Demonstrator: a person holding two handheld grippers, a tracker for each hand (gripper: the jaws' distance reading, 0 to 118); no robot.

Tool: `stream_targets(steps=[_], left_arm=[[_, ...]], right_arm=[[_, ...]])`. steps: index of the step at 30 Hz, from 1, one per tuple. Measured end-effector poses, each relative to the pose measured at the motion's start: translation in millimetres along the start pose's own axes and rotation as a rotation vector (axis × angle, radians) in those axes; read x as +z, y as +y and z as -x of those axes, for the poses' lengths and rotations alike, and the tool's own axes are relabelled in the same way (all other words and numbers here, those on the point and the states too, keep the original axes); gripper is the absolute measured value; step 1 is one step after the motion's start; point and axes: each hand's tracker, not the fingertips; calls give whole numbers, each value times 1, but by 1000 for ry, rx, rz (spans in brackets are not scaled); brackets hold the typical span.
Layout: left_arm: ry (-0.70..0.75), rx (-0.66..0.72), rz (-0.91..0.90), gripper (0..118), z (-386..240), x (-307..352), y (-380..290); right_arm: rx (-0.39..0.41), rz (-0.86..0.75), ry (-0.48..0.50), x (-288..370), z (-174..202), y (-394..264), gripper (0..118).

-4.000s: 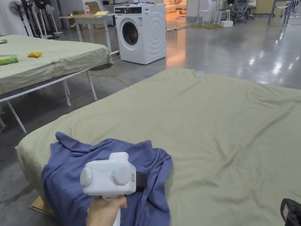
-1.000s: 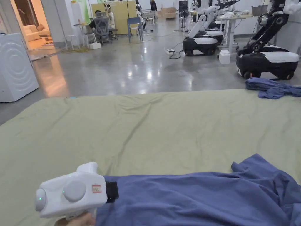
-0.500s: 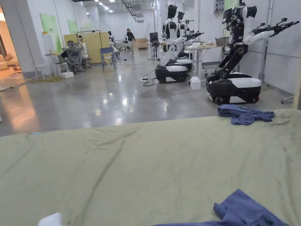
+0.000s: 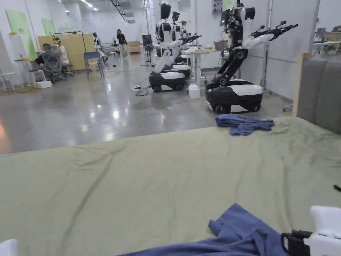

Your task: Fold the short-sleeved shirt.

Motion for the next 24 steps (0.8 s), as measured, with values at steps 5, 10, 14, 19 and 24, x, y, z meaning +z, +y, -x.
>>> stream_targets(steps=[5, 10, 14, 19, 24], left_arm=[[-47, -10, -54, 3, -8, 29, 2], [-24, -50, -81, 3, -9, 38, 3], [-53, -19, -78, 3, -8, 37, 3], [-28, -46, -70, 3, -12, 33, 2], [-43, -32, -69, 3, -13, 38, 8]], right_arm=[[133, 132, -48, -68, -8, 55, 116], [95, 375, -74, -147, -43, 79, 92], [1, 523, -12, -190, -69, 63, 67], [-82, 516, 36, -184, -71, 82, 8], [48, 501, 49, -154, -24, 78, 8]])
